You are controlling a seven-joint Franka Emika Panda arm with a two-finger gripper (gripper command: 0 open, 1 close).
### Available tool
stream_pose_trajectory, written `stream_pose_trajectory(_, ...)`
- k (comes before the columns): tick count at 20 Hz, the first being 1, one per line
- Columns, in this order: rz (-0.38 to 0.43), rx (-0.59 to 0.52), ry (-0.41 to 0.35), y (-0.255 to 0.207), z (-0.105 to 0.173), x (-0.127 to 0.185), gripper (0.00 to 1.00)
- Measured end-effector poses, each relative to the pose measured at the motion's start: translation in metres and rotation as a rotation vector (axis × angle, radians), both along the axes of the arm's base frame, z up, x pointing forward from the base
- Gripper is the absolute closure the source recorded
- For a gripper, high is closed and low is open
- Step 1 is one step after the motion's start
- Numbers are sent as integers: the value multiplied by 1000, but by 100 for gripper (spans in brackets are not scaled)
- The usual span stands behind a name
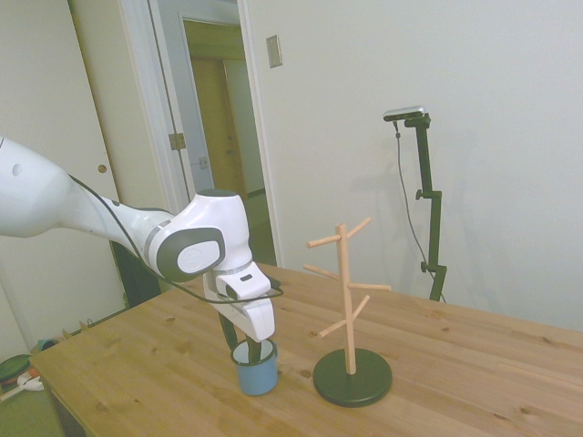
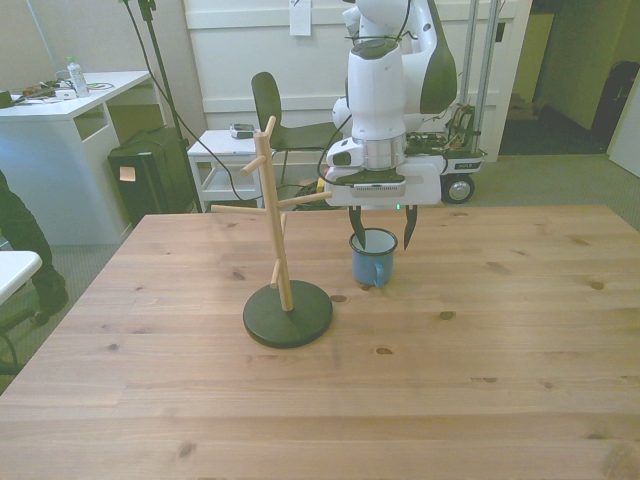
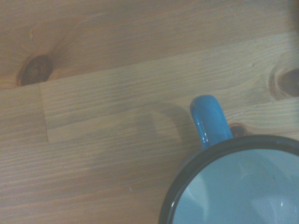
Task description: Hang the mug
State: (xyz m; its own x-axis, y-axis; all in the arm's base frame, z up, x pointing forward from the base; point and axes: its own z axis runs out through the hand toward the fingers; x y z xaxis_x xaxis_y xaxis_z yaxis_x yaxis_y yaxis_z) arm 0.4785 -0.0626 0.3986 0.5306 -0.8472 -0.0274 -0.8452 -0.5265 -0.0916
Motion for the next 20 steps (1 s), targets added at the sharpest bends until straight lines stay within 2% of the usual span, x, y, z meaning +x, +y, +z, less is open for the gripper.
stream_pose_trajectory(20, 9, -11, -5, -6, 1, -11, 100)
